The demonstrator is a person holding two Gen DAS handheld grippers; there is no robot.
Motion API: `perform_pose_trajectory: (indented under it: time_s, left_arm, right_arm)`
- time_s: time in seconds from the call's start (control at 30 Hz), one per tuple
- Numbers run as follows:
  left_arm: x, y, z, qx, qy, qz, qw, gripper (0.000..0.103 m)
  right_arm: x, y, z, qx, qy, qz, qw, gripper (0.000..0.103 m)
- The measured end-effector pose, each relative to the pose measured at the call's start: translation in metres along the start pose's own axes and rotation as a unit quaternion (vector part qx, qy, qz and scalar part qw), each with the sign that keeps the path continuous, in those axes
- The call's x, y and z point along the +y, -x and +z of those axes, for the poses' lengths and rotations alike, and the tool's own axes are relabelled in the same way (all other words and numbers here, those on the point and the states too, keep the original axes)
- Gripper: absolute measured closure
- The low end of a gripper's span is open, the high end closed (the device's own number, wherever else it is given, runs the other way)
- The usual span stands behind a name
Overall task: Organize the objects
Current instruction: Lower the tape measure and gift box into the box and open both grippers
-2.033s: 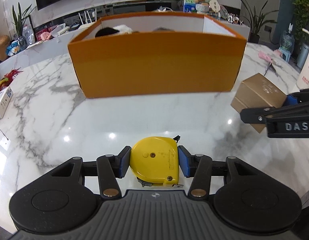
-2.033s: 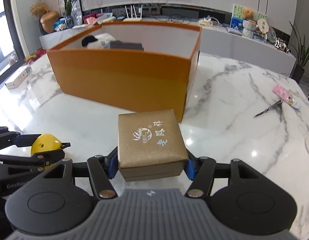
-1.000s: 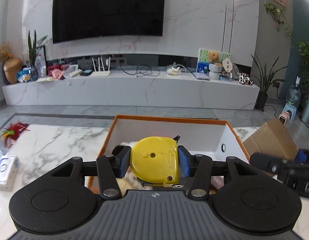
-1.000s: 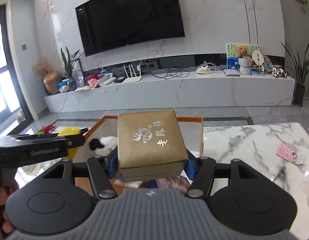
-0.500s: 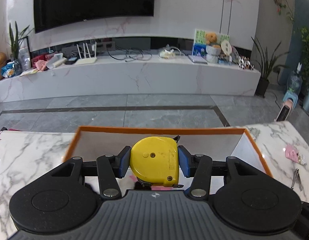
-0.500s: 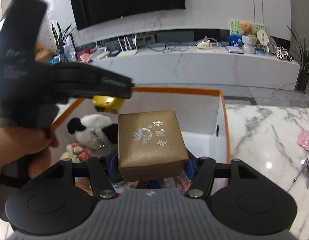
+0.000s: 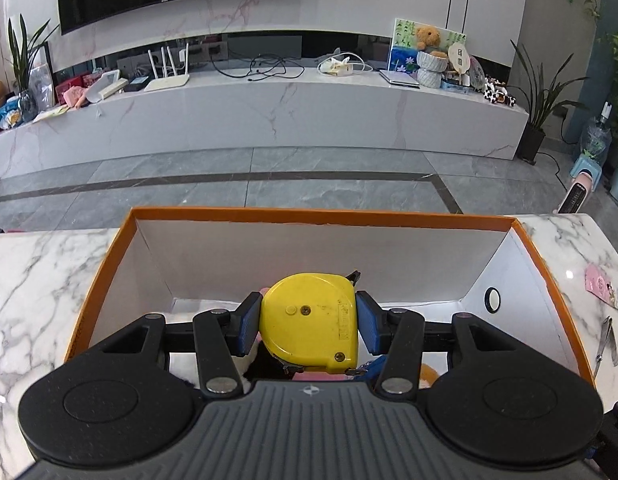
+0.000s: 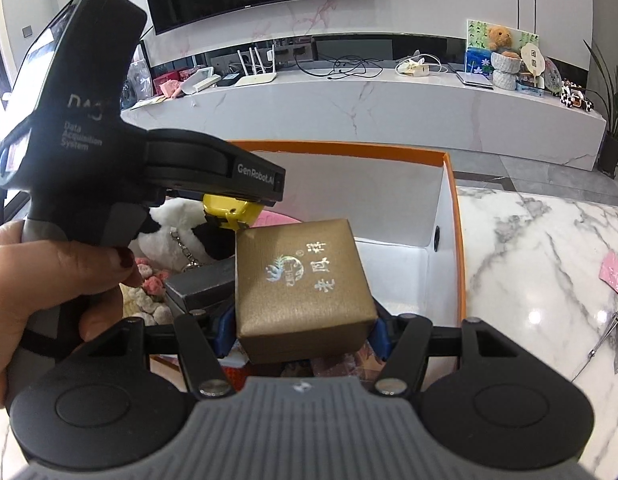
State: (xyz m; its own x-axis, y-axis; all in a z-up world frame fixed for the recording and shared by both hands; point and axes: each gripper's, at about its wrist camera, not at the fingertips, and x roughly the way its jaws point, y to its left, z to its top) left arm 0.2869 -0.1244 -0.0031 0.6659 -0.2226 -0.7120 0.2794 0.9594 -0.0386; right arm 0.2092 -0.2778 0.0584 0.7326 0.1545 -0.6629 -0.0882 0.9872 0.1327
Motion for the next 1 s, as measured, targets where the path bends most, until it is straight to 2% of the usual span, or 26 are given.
perform_pose_trajectory:
  time_s: [0.3, 0.4, 0.57, 0.73, 1.0]
  left_arm:
    - [0.001, 0.001, 0.001, 0.008, 0.006, -0.002, 0.9999, 0.046]
    - [0.000, 0.000, 0.001, 0.011, 0.002, 0.002, 0.9999, 0.046]
    - [-0.001, -0.004, 0.003, 0.020, -0.003, -0.001, 0.9998, 0.046]
    - [-0.004, -0.007, 0.002, 0.032, -0.014, 0.012, 0.9993, 0.046]
    - [-0.007, -0.010, -0.001, 0.048, -0.020, 0.022, 0.9984, 0.045]
  right_arm:
    - [-0.013, -0.006, 0.015, -0.030, -0.045, 0.009, 0.998, 0.041]
    - [-0.017, -0.013, 0.019, -0.026, -0.055, 0.011, 0.998, 0.042]
    - [-0.013, -0.021, 0.020, -0.025, -0.034, -0.011, 0.999, 0.042]
    - [0.000, -0.026, 0.012, -0.010, 0.026, -0.046, 0.999, 0.042]
    - [0.003, -0.026, 0.013, 0.001, 0.049, -0.053, 0.997, 0.042]
